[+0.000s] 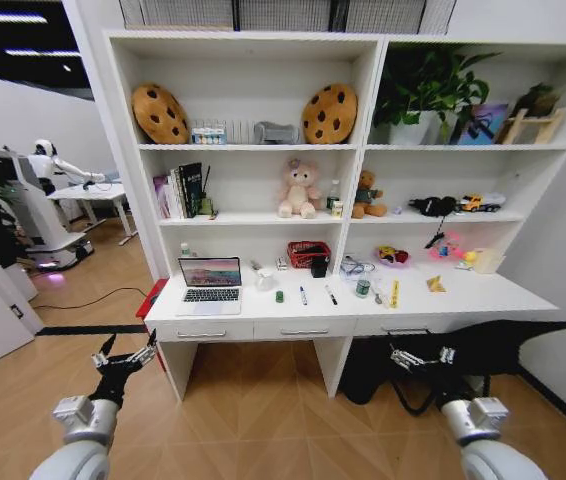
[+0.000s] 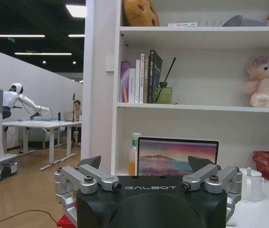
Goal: Organize the objects on the table.
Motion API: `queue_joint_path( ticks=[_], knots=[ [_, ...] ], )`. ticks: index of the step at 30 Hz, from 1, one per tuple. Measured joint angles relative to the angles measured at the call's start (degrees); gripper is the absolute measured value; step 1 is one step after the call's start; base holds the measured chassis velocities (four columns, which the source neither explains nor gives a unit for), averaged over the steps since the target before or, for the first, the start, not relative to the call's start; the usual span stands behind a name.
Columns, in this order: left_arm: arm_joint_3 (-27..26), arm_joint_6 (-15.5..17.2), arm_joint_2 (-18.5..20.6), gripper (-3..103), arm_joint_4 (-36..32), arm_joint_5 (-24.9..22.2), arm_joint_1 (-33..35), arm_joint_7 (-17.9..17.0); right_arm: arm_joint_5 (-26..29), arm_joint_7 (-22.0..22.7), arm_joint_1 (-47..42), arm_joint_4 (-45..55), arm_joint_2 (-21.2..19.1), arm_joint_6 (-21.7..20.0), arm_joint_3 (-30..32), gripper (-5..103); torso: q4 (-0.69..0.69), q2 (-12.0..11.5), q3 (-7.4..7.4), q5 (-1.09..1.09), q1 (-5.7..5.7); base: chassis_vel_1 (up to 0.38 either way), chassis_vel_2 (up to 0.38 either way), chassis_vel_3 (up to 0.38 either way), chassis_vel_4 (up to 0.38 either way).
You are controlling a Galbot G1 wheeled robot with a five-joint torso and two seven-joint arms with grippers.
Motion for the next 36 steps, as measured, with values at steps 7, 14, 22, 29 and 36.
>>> queue_joint_path(
  ticks=[7,14,22,29,36],
  knots=[
    [0.29,-0.14,0.21,100,-0.33,0.51,-0.01,0.1,-0.07,-0.12,-0.16,0.01,-0.06,-0.27,-0.25,100,0.0,0.0,0.0,0.0,0.0,0.0,0.0,0.0,0.0],
    [0.33,-0.15,0.15,100,-0.29,0.92,0.39,0.26,-0.72,-0.52,-0.22,0.09,-0.01,-0.2,-0.42,100,0.0,0.0,0.0,0.0,0.0,0.0,0.0,0.0,0.0],
    [0.5,-0.16,0.1,100,-0.22,1.07,0.42,0.27,-1.28,-0.66,-0.15,0.06,0.22,0.05,-0.89,100,0.0,0.0,0.0,0.0,0.0,0.0,0.0,0.0,0.0],
    [0.83,-0.16,-0.15,100,0.11,1.31,0.4,0.36,-1.27,-0.67,-0.22,-0.01,0.18,0.12,-0.88,100,-0.01,0.0,0.0,0.0,0.0,0.0,0.0,0.0,0.0],
    [0.94,-0.16,-0.17,100,0.18,1.51,0.42,0.4,-1.29,-0.67,-0.23,-0.04,0.36,0.17,-0.89,100,0.0,0.0,0.0,0.0,0.0,-0.006,0.008,0.01,-0.005]
  ],
)
